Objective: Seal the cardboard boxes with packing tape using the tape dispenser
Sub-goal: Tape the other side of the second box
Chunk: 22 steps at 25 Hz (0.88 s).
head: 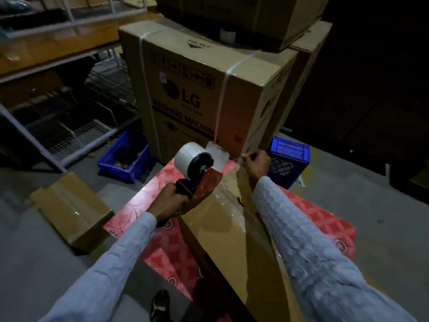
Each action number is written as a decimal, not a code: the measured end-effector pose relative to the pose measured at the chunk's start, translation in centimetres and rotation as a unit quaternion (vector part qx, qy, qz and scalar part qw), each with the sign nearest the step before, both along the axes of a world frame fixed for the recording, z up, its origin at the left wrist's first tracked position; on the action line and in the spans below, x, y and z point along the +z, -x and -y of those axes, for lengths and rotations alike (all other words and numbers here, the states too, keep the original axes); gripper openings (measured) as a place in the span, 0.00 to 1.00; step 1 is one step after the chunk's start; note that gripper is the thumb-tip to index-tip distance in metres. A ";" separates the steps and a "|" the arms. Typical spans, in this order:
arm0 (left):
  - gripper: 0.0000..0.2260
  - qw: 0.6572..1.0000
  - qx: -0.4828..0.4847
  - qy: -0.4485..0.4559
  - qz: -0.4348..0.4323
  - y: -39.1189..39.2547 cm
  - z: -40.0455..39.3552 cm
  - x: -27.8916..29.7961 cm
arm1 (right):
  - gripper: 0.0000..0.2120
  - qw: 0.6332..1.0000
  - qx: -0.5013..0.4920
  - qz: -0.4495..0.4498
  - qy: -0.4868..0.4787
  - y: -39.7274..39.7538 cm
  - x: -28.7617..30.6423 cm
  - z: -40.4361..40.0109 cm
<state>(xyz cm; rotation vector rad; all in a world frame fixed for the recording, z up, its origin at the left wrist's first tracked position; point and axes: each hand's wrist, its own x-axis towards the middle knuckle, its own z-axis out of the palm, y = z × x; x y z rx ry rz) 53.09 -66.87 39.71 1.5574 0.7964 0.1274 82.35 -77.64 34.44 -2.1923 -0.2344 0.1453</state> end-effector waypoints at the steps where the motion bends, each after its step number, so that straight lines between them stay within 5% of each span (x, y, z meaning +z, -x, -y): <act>1: 0.09 1.000 0.003 -0.003 -0.009 0.3 0.3 0.3 | 0.08 1.000 0.001 0.002 -0.008 0.9 0.7 0.0; 12: 0.06 1.000 -0.007 -0.016 -0.020 0.5 1.5 1.4 | 0.06 0.998 -0.032 0.026 -0.040 0.4 1.2 1.2; 22: 0.16 0.999 -0.025 -0.041 -0.010 1.4 1.5 1.2 | 0.03 0.998 -0.005 0.032 -0.051 0.0 0.2 0.6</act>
